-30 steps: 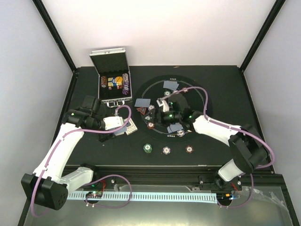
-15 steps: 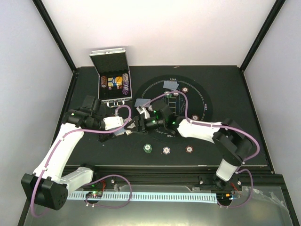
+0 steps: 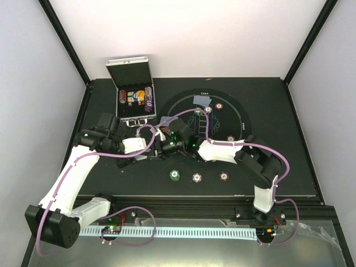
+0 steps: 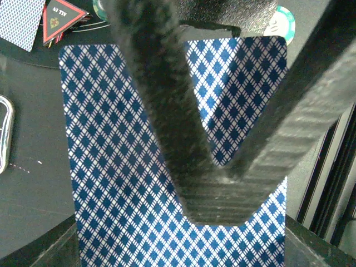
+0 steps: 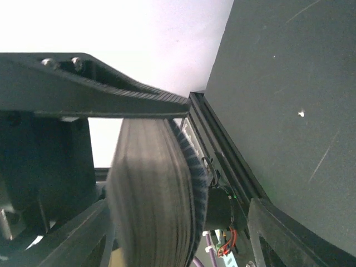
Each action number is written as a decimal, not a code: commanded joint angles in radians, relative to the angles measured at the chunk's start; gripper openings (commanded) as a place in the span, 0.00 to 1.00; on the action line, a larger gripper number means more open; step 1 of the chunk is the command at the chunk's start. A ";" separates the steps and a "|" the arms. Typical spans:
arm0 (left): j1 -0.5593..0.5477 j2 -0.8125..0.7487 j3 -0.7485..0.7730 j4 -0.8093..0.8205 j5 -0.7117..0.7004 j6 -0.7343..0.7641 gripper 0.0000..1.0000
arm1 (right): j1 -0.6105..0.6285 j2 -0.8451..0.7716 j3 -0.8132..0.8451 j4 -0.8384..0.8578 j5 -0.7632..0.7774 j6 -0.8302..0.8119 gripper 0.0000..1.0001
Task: Distribute texas hold em gaming equipment
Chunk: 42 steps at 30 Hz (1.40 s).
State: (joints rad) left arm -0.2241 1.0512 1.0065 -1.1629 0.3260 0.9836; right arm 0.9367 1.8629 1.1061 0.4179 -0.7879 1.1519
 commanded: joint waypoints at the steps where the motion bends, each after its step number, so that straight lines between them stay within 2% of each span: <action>1: -0.004 -0.012 0.026 -0.014 0.028 0.005 0.01 | 0.008 0.037 0.047 0.040 -0.029 0.019 0.66; 8: -0.006 -0.017 0.028 -0.017 0.030 0.008 0.02 | 0.006 0.076 0.073 0.038 -0.039 0.021 0.59; 16: -0.006 -0.026 0.032 -0.019 0.024 0.009 0.02 | -0.025 0.084 0.012 0.083 -0.039 0.035 0.54; 20: -0.006 -0.032 0.032 -0.019 0.024 0.010 0.02 | -0.045 0.060 -0.015 0.050 -0.040 0.002 0.52; 36: -0.006 0.007 0.038 -0.020 0.053 -0.001 0.02 | -0.055 -0.041 -0.051 -0.094 -0.026 -0.110 0.28; 42: -0.006 0.003 0.037 -0.017 0.040 0.001 0.02 | -0.060 -0.063 -0.049 -0.160 -0.011 -0.151 0.25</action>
State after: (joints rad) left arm -0.2310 1.0626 1.0065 -1.1797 0.3462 0.9836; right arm 0.8940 1.8210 1.0805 0.3790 -0.8249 1.0565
